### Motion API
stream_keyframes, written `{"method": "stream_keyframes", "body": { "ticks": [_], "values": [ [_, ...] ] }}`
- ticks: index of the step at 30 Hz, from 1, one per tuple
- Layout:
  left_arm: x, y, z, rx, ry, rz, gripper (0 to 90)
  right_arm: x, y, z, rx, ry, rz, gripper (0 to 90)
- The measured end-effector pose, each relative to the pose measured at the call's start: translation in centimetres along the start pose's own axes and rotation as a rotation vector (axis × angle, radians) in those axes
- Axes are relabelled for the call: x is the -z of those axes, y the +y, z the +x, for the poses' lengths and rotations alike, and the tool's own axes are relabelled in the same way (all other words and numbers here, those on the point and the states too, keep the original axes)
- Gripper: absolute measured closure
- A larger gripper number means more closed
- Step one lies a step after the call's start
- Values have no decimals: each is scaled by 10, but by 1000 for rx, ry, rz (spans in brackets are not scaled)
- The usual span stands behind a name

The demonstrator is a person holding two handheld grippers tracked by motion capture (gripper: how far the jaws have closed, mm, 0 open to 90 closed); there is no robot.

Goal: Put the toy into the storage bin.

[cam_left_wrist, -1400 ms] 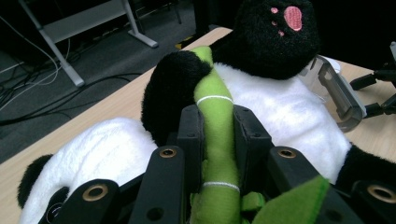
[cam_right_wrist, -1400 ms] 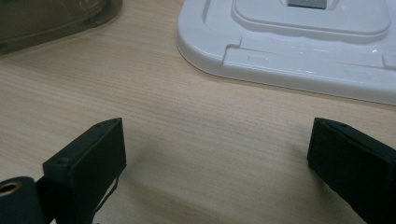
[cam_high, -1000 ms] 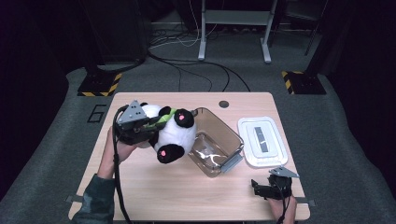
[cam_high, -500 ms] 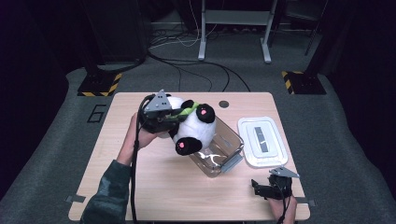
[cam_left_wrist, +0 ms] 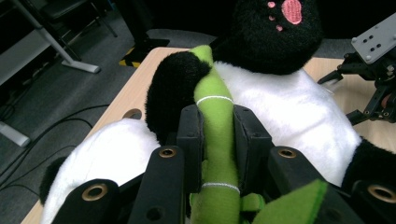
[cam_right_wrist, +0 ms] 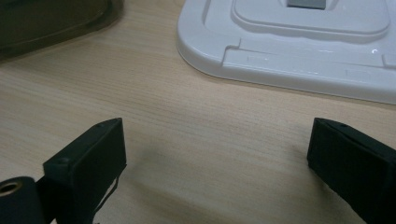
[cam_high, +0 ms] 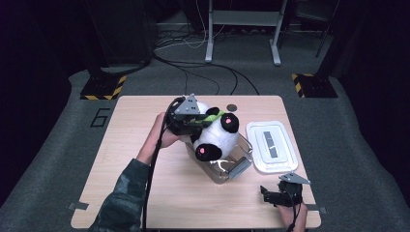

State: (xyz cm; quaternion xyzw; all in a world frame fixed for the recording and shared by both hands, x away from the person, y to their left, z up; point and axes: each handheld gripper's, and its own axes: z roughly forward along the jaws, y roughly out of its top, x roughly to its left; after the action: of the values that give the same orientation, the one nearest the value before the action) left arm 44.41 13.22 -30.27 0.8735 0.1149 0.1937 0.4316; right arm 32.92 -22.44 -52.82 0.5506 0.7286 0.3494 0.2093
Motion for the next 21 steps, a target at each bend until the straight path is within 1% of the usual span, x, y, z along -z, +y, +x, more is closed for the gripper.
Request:
{"method": "stream_keyframes", "body": {
  "ticks": [1,2,5,6,7,8,10,12,15,16,17,20,21],
  "values": [
    [-2,1,1,-13,-11,1,746,0,0,0,0,3,1,36],
    [-4,1,0,-10,-11,0,746,0,0,0,0,2,1,36],
    [-10,3,0,-33,-31,7,746,0,0,0,1,2,0,35],
    [-13,4,-1,-35,-31,9,745,0,0,0,1,2,0,36],
    [-16,4,-1,-43,-38,18,745,0,0,0,1,2,0,36],
    [-19,4,-2,-38,-43,21,745,0,0,0,1,2,0,36],
    [-24,2,-4,-49,-47,42,745,0,0,0,1,2,0,36],
    [-29,0,-4,-50,-69,54,744,0,0,0,-4,1,-1,36],
    [-34,-1,-6,-48,-87,68,743,0,0,0,-3,1,-2,36],
    [-35,-1,-7,-34,-87,67,743,0,0,0,-2,0,-2,36],
    [-36,-1,-7,-38,-99,77,743,0,0,0,-4,0,-1,36],
    [-39,-3,-10,-33,-100,83,739,0,0,0,-5,1,-2,37],
    [-40,-5,-10,-22,-99,79,739,0,0,0,-4,0,-1,37]
  ]
}}
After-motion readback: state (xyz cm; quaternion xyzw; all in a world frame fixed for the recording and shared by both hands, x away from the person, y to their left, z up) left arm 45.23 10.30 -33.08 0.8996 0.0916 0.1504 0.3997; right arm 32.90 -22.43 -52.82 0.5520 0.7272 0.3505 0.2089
